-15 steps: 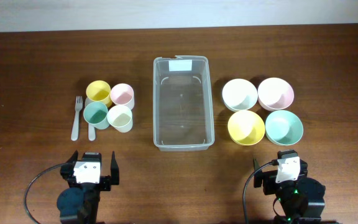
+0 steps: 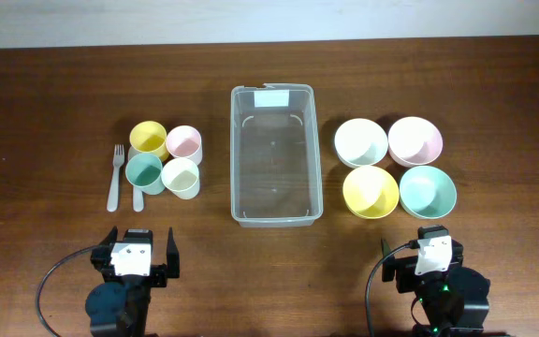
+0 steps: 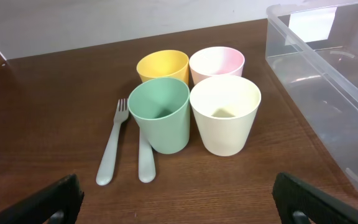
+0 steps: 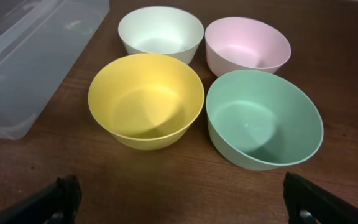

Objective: Pack container

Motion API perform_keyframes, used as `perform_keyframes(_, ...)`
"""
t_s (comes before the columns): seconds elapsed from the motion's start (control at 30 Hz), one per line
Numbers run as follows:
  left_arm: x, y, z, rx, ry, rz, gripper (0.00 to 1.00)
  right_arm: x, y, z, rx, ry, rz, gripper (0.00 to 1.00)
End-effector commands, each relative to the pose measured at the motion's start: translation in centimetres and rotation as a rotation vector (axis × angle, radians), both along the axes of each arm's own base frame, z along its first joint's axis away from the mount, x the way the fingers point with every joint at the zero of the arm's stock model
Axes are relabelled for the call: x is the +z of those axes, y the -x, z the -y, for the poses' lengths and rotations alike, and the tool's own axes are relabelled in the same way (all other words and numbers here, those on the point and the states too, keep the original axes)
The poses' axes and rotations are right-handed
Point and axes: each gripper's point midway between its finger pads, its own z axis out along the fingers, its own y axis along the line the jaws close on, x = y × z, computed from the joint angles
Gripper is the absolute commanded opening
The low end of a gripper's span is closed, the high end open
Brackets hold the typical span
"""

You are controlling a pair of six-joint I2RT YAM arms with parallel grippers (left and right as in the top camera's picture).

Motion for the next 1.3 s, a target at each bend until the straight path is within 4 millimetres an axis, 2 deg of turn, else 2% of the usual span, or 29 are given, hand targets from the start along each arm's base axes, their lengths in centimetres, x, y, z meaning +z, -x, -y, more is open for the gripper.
perform_keyframes(0.0, -0.2, 0.0, 0.2, -0.008, 0.018, -0.001, 1.0, 0.6, -0.4, 0.1, -0.009, -0.001, 0.036, 0.99)
perform_keyframes(0.23, -0.2, 0.0, 0.2, -0.008, 0.017, -0.001, 1.0, 1.7, -0.8, -0.6, 0.032, -0.018, 0.082, 0.99)
perform_keyframes(0.33, -0.2, 0.0, 0.2, -0.008, 0.017, -0.001, 1.0, 3.1, -0.9, -2.4, 0.113, -0.092, 0.133, 0.99)
perform_keyframes(0.4, -0.2, 0.0, 0.2, -0.008, 0.017, -0.001, 1.0, 5.3, -1.2, -3.2, 0.14, -0.175, 0.203, 0.99)
perform_keyframes(0.43, -0.2, 0.0, 0.2, -0.008, 0.017, -0.001, 1.0, 7.3, -1.4, -3.3, 0.132, -0.218, 0.246, 0.99)
perform_keyframes(0.5, -0.2, 0.0, 0.2, -0.008, 0.017, -0.001, 1.0, 9.5, -1.4, -3.3, 0.13, -0.224, 0.263, 0.99)
perform_keyframes(0.67, -0.2, 0.0, 0.2, -0.008, 0.017, -0.001, 1.0, 13.9, -2.6, -2.0, 0.035, -0.237, 0.132, 0.99)
perform_keyframes(0.8, -0.2, 0.0, 0.2, -0.008, 0.017, -0.001, 1.0, 17.0, -5.3, -0.6, -0.049, -0.219, -0.05, 0.99)
perform_keyframes(0.9, -0.2, 0.0, 0.2, -0.008, 0.017, -0.001, 1.0, 20.1, -8.1, -2.8, 0.132, -0.19, -0.145, 0.99)
perform_keyframes(0.93, -0.2, 0.0, 0.2, -0.008, 0.017, -0.001, 1.0, 20.5, -8.9, -3.0, 0.14, -0.203, -0.192, 0.99)
perform_keyframes(1.03, -0.2, 0.0, 0.2, -0.008, 0.018, -0.001, 1.0, 19.9, -10.9, -1.7, 0.071, -0.178, -0.289, 0.98)
perform_keyframes(1.1, -0.2, 0.0, 0.2, -0.008, 0.017, -0.001, 1.0, 18.5, -12.5, 0.0, -0.019, -0.198, -0.364, 0.99)
perform_keyframes(1.17, -0.2, 0.0, 0.2, -0.008, 0.017, -0.001, 1.0, 15.5, -14.0, 2.8, -0.125, -0.242, -0.46, 0.99)
perform_keyframes(1.23, -0.2, 0.0, 0.2, -0.008, 0.017, -0.001, 1.0, 11.9, -14.7, 6.0, -0.216, -0.297, -0.568, 0.99)
perform_keyframes(1.27, -0.2, 0.0, 0.2, -0.008, 0.017, -0.001, 1.0, 10.8, -14.8, 6.9, -0.237, -0.324, -0.6, 0.99)
